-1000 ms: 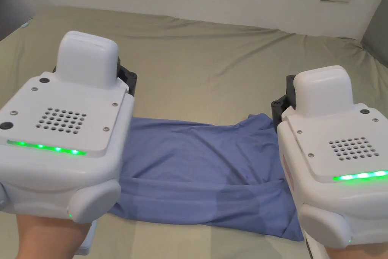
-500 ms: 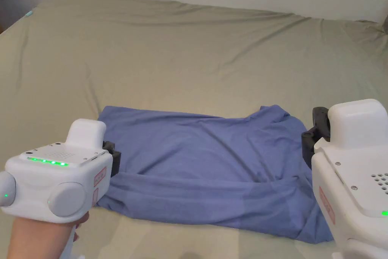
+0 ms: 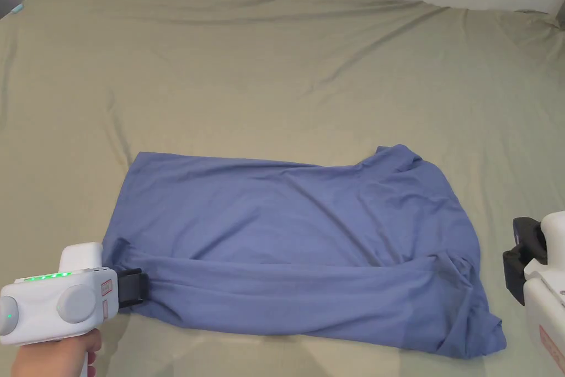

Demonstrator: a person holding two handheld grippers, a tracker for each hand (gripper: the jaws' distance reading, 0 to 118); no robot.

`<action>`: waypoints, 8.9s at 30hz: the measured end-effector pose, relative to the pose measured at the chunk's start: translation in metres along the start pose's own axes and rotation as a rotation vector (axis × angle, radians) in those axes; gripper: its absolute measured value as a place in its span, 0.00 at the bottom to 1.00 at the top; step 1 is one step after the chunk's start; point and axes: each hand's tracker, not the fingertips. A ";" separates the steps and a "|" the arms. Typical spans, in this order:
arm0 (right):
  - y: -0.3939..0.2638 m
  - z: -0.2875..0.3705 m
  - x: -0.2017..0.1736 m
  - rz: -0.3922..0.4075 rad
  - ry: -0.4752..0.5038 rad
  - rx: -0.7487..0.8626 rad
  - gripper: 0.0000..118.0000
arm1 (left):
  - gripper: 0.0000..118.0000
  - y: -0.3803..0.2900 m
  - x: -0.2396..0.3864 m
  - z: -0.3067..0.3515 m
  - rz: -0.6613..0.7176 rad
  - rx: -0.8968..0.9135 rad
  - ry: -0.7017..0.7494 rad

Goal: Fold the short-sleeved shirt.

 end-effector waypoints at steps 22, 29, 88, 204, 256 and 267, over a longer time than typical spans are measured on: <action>-0.132 -0.174 0.014 -0.378 0.225 -0.690 0.91 | 0.07 -0.014 0.019 0.047 -0.114 0.126 0.018; -0.105 -0.159 -0.013 -0.242 0.292 -0.626 0.13 | 0.07 -0.009 0.024 0.051 -0.157 0.141 0.023; 0.107 0.136 -0.039 -0.074 0.050 0.470 0.02 | 0.00 0.002 0.099 0.371 -0.214 1.098 -0.023; -0.145 -0.086 0.025 -0.033 0.385 -0.882 0.48 | 0.49 -0.064 -0.037 0.075 -0.494 -0.155 -0.018; 0.044 0.076 -0.035 -0.071 0.096 0.187 0.02 | 0.00 -0.023 0.028 0.182 -0.120 0.322 -0.320; 0.022 0.037 -0.028 -0.056 0.020 0.041 0.02 | 0.99 -0.046 -0.150 0.043 0.313 -0.063 -0.640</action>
